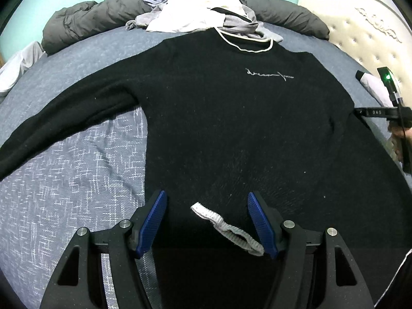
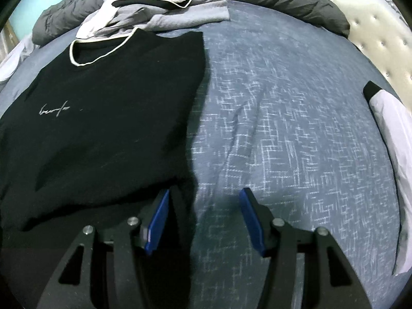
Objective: Fold clothes
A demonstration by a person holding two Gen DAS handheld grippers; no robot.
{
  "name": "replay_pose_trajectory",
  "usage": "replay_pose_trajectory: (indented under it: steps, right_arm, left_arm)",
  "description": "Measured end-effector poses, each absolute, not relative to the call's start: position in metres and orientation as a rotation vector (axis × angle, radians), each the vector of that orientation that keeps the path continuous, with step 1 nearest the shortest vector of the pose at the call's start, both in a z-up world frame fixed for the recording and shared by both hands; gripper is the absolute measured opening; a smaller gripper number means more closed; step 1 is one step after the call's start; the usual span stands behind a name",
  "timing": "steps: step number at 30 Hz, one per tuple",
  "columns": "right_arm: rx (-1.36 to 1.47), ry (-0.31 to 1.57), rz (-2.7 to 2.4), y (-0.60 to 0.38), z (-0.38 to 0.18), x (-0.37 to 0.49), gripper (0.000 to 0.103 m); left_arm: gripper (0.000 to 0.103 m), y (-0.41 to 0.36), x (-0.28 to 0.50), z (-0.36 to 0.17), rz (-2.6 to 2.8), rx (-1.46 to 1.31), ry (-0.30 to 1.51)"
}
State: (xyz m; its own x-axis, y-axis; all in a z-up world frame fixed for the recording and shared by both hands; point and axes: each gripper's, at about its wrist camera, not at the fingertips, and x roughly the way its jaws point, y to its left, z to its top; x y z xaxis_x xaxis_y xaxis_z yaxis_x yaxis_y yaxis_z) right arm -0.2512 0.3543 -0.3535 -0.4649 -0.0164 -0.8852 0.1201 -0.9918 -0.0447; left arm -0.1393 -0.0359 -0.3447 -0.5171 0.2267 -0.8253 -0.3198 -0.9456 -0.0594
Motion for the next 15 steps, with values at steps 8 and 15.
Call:
replay_pose_trajectory:
  steps: [8,15]
  right_arm:
    - [1.562,0.137,-2.634,0.364,-0.357,-0.251,0.047]
    - [1.544,0.09,-2.642,0.371,-0.355,-0.251,0.042]
  left_arm:
    - [0.069,-0.033,-0.142,-0.349,2.479,-1.35,0.141]
    - [0.07,-0.034,-0.142,-0.349,2.478,-1.355,0.135]
